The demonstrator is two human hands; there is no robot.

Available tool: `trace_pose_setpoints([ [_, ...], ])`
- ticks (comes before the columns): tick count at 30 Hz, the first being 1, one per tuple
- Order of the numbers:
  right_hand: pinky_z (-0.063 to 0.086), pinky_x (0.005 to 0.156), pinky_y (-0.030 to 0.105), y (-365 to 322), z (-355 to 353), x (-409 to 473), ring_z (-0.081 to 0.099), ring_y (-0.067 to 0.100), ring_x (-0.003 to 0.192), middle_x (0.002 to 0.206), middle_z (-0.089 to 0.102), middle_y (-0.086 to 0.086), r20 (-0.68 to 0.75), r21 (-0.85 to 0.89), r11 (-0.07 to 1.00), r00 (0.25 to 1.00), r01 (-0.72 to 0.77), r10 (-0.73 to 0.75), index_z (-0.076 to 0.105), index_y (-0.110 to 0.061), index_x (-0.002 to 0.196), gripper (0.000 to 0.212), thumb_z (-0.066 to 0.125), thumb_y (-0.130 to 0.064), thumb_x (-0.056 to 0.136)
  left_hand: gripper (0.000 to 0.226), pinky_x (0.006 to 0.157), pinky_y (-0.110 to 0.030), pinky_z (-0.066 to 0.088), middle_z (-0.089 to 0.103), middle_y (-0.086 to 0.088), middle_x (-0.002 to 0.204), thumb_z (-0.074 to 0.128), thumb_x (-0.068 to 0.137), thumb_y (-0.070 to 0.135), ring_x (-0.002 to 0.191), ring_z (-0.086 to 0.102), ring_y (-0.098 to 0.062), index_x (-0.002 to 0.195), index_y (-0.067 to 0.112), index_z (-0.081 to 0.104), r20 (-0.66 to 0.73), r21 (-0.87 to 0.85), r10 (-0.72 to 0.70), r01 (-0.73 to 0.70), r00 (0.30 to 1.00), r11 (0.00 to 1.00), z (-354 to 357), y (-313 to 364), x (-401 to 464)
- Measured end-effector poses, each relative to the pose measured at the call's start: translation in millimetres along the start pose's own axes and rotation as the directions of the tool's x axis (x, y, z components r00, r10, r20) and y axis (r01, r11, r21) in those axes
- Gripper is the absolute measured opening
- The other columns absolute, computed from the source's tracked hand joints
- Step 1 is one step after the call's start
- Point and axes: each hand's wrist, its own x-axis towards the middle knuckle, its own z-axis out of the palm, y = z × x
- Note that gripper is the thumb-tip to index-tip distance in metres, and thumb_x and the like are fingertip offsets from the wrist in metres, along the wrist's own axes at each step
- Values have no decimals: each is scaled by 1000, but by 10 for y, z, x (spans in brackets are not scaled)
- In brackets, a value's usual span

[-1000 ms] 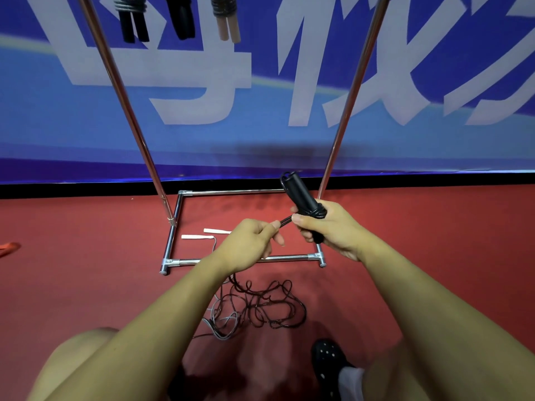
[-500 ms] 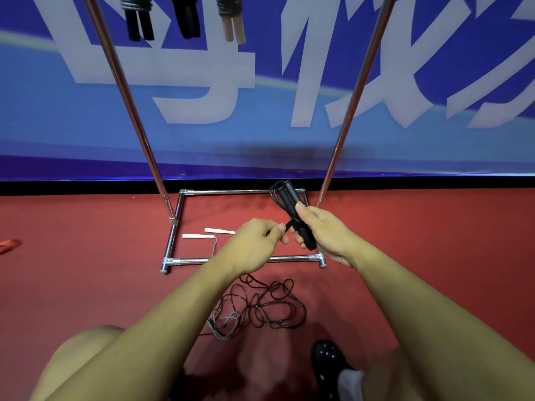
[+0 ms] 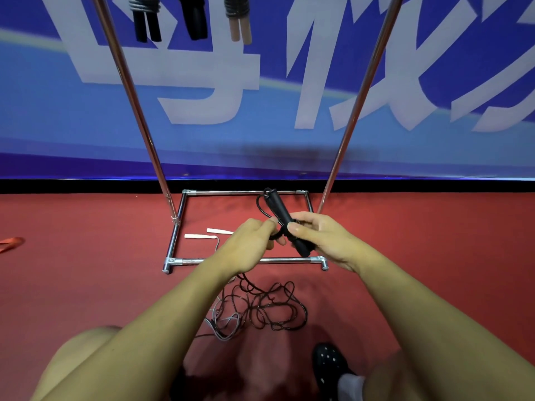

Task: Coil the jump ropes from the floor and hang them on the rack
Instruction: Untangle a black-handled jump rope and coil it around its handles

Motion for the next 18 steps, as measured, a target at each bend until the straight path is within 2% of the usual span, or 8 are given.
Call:
trace_pose_setpoints([
  [1,51,95,37,-14,-15,-15,68,15,101,106,76,5,-17,-30,1000,1000,10,-10,66,-13,127,43,75,-33,91,64,54,-34,26,44,11,45,32,103,52,44,36,-7,85,8,75,14,3,2,-2,1000,1000,4,6,-10],
  [3,54,98,46,-29,-12,-47,71,21,103,107,76,11,-35,-21,1000,999,22,-23,67,-12,121,42,82,-26,85,62,55,-35,21,37,8,50,34,103,52,49,27,-17,71,13,68,40,-19,23,-22,999,1000,12,26,-36],
  [5,60,85,49,-62,27,-79,72,28,105,114,72,15,-42,45,999,999,-1,2,65,-11,117,44,87,-23,80,57,58,-38,17,27,-8,63,36,102,56,62,16,-24,58,20,42,46,-34,45,-43,998,998,16,66,-66],
  [7,62,70,45,-99,60,-99,71,28,99,111,67,14,-30,84,996,999,-18,20,63,-12,113,46,85,-24,75,55,57,-37,15,25,-12,69,38,106,54,65,15,-26,61,24,30,36,-26,54,-53,998,998,20,104,-89],
  [10,55,60,36,-129,88,-112,63,19,83,98,61,9,29,151,988,999,-34,30,59,-15,111,44,82,-23,75,54,56,-37,14,30,-4,61,46,107,41,59,17,-22,57,23,38,61,-76,79,-75,995,994,31,126,-108],
  [12,52,59,33,-113,86,-115,64,22,83,101,64,11,92,190,979,994,-69,52,54,-15,115,45,82,-20,79,49,55,-35,17,33,-2,61,49,107,25,57,20,-18,60,15,49,121,-72,106,-98,987,993,24,119,-118],
  [15,56,62,32,-104,94,-140,72,35,90,111,72,14,196,199,971,976,-130,90,48,-13,124,49,79,-19,87,41,51,-31,20,35,-5,57,49,106,17,52,23,-16,66,9,49,151,-59,125,-117,981,991,2,136,-144],
  [18,62,72,36,-139,82,-164,74,42,93,113,75,14,217,139,981,971,-136,103,50,-11,132,47,73,-20,91,41,48,-26,24,36,-7,58,50,105,15,48,27,-15,64,10,50,162,-48,90,-83,983,995,-15,141,-137],
])
